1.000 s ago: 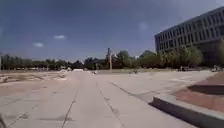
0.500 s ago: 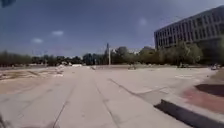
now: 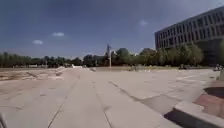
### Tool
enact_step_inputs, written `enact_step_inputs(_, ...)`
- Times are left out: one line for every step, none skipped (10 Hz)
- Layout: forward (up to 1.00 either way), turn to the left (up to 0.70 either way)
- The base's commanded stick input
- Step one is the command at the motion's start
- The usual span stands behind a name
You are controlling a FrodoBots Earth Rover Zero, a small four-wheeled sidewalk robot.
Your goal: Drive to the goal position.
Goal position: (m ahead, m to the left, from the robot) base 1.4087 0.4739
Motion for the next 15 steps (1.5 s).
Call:
enact_step_inputs(0.7, 0.01)
enact_step_inputs(0.7, 0.01)
enact_step_inputs(0.7, 0.01)
enact_step_inputs(0.7, 0.01)
enact_step_inputs(0.7, 0.01)
enact_step_inputs(0.7, 0.01)
enact_step_inputs(0.7, 0.01)
enact_step_inputs(0.7, 0.01)
enact_step_inputs(0.7, 0.01)
enact_step_inputs(0.7, 0.01)
enact_step_inputs(0.7, 0.01)
enact_step_inputs(0.7, 0.01)
enact_step_inputs(0.7, 0.01)
enact_step_inputs(0.7, 0.01)
enact_step_inputs(0.7, 0.01)
